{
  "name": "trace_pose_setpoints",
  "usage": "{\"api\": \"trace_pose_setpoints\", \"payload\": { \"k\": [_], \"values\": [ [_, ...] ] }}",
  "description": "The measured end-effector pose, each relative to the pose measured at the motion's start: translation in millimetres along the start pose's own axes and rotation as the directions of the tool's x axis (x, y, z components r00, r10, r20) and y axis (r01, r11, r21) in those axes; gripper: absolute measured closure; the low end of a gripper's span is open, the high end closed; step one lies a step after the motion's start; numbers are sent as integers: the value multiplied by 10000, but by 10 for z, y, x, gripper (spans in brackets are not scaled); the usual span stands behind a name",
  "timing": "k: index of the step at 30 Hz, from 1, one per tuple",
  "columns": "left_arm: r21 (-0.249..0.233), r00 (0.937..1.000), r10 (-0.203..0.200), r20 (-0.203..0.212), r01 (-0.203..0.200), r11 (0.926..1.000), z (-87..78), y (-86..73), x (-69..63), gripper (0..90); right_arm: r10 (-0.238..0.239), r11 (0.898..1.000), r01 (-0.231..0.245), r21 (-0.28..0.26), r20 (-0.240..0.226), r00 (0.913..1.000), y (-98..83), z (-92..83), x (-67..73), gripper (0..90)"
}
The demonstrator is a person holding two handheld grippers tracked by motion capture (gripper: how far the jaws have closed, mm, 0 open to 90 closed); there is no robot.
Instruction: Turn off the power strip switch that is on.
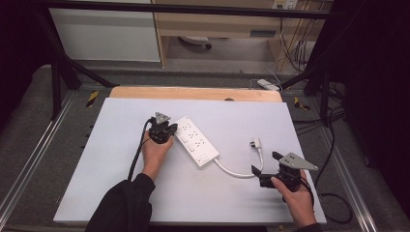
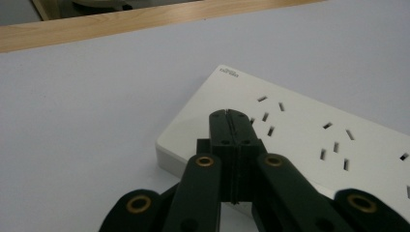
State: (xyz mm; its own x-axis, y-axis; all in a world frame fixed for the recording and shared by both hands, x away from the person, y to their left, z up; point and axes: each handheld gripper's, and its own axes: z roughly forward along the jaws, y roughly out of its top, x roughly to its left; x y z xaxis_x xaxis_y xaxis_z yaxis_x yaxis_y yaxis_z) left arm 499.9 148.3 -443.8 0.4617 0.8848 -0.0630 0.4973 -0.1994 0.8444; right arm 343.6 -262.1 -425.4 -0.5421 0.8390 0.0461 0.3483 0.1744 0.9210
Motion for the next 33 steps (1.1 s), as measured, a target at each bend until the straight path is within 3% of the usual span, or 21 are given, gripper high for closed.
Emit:
{"api": "trace_pose_setpoints", "payload": {
  "k": [33],
  "values": [
    [-42,10000,-1,82,1,10000,7,-6,8,900,4,10000,-4,38,-33,10000,-1,0,6,25]
  ]
}}
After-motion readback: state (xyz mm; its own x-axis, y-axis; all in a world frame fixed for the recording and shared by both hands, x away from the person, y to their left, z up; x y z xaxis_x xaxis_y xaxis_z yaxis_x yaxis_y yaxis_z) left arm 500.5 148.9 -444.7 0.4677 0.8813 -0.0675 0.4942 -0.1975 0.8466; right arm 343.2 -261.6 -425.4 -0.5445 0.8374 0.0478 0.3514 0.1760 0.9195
